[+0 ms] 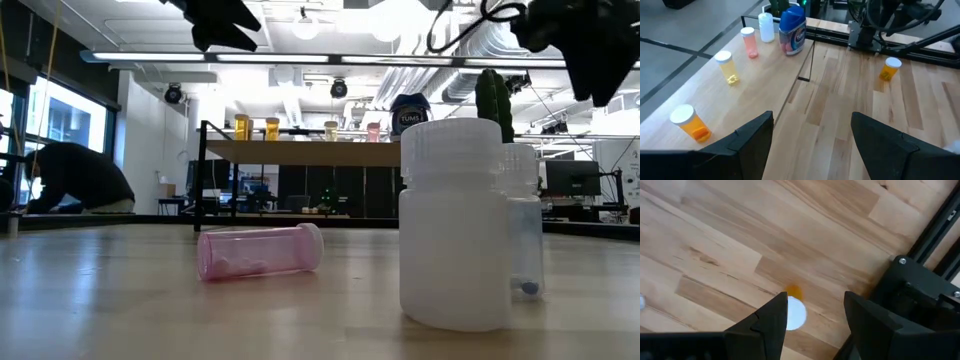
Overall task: Pick and place medicine bottles onto shelf by color
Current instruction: Put the orange bottle on the shelf
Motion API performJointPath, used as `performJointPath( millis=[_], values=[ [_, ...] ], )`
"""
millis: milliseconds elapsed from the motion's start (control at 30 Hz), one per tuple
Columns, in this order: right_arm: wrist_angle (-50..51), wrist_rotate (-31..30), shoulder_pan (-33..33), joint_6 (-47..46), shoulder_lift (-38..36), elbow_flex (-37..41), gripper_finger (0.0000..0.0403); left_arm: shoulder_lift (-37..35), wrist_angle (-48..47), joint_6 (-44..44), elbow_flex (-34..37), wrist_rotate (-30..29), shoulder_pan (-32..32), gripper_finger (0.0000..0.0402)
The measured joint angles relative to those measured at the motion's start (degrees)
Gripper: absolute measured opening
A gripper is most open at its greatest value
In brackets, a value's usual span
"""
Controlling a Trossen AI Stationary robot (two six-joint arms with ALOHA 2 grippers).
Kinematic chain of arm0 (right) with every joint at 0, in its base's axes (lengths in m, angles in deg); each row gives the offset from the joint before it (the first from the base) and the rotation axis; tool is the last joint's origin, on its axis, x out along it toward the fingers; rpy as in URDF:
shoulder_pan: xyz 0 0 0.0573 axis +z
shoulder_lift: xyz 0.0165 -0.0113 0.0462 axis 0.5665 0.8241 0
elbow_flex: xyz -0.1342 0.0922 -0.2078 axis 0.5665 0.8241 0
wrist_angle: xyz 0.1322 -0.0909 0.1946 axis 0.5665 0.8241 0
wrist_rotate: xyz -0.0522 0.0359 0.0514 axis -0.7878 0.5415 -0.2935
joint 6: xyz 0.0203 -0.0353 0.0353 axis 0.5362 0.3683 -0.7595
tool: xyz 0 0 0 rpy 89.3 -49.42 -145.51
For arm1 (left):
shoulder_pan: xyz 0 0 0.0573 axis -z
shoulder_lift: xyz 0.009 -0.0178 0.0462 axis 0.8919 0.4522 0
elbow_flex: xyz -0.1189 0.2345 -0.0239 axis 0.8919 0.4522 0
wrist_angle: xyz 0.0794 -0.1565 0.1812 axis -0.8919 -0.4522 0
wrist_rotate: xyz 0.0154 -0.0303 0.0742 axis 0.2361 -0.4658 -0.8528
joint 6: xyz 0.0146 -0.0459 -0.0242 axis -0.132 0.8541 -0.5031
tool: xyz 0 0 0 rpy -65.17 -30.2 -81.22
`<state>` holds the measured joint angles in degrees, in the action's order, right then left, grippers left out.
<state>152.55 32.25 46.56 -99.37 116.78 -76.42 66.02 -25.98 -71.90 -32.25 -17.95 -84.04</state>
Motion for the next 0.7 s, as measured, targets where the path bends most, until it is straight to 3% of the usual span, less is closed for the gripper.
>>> performJointPath(
  millis=[400,700],
  values=[
    [-4.24,11.19,0.01,9.33,-4.64,10.60,0.0247,0.00,-0.04,5.44,-0.02,-0.52,0.00,0.0255],
    [-9.86,12.32,2.76,10.53,-5.67,14.57,0.0250,0.00,-0.09,11.45,-0.01,-3.43,0.00,0.0255]
  ],
)
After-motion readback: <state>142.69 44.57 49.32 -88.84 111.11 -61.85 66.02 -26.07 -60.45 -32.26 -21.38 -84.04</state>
